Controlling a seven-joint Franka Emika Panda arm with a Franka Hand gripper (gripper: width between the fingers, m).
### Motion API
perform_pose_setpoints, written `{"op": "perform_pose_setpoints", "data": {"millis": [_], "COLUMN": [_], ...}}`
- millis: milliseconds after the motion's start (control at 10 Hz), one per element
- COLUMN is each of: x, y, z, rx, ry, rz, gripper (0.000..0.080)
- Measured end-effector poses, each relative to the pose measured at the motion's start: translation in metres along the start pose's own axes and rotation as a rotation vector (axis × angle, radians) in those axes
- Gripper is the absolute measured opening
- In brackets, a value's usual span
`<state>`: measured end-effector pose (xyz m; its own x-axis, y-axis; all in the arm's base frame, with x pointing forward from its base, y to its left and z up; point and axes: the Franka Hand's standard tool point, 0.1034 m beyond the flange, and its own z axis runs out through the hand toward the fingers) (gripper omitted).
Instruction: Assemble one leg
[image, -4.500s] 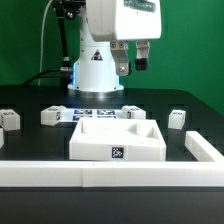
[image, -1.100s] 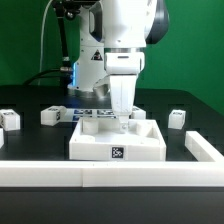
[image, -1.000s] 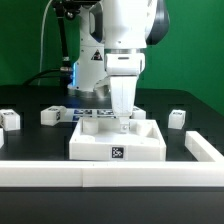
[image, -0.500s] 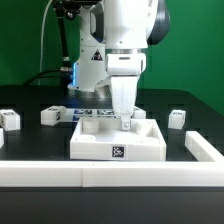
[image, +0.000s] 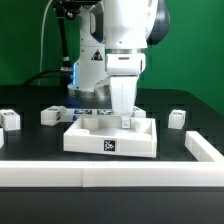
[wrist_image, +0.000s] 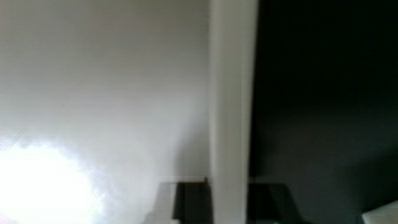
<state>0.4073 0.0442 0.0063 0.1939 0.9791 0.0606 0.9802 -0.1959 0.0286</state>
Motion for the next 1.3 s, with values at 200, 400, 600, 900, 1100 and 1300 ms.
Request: {"op": "perform_pose_setpoints", "data": {"millis": [200,400,600,900,1100,1300], "x": [0.000,0.004,0.014,0.022,0.021,0.030], "y": [0.000,0.005,0.015,0.022,0.022,0.030], "z": [0.000,0.000,0.000,0.000,0.000,0.000], "rx": [0.000,0.034,0.059,0.068,0.067,0.067], "ry": [0.000,-0.019,-0.032,-0.037,-0.037,-0.037], "rz": [0.000,-0.063,-0.123,-0.149,-0.148,-0.164], "gripper": [0.0059,0.0059,0.0059,0.0059,0.0059,0.0059]}}
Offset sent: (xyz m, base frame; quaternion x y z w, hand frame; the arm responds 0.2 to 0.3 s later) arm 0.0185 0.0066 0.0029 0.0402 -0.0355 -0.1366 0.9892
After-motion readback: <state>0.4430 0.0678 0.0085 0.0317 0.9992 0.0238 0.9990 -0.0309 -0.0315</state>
